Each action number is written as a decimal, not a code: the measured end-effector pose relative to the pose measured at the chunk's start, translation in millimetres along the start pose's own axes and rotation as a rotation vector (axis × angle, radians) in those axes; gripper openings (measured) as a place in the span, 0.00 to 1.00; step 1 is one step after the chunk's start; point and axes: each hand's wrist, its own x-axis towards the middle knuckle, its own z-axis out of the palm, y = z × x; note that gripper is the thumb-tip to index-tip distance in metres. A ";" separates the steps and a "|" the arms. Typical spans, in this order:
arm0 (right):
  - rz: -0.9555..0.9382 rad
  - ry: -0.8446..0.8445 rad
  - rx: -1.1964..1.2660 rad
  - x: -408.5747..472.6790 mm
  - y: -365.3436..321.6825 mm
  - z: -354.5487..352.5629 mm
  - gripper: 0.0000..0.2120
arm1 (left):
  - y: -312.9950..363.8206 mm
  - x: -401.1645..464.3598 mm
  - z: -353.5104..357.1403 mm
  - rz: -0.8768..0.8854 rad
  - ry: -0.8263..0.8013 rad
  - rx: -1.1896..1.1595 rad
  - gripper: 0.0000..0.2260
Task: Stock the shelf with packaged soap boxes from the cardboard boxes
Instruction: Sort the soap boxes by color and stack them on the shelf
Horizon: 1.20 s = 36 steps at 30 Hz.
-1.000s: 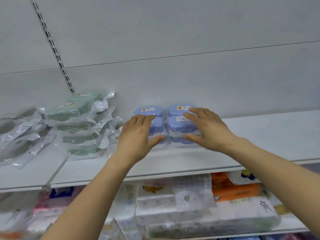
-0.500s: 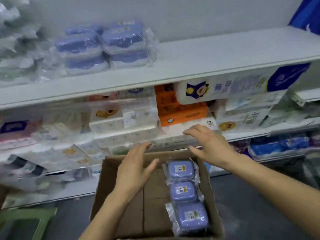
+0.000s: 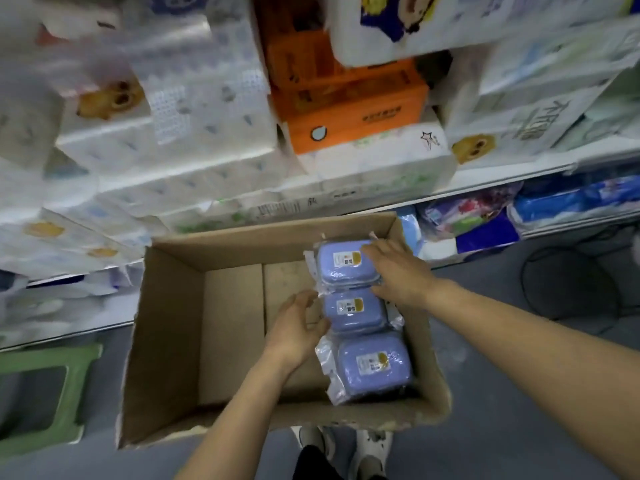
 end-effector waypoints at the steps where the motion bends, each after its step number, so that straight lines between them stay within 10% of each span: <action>1: -0.006 0.024 -0.021 9.7 0.1 5.7 0.34 | -3.8 6.3 6.2 -0.004 -0.012 -0.018 0.23; 8: 0.021 0.080 -0.230 56.1 -8.0 41.1 0.46 | -17.6 15.0 48.3 0.106 -0.214 0.001 0.29; 14: 0.016 0.107 -0.277 51.2 -11.6 41.8 0.43 | -15.7 7.4 90.0 0.383 -0.315 0.544 0.48; 20: -0.025 0.201 -0.135 17.8 -14.0 16.1 0.42 | -7.5 5.3 84.8 0.362 -0.276 0.661 0.44; 36: -0.102 0.411 0.307 -96.0 -78.0 -119.4 0.43 | 16.3 -114.3 -131.9 0.269 0.438 0.168 0.42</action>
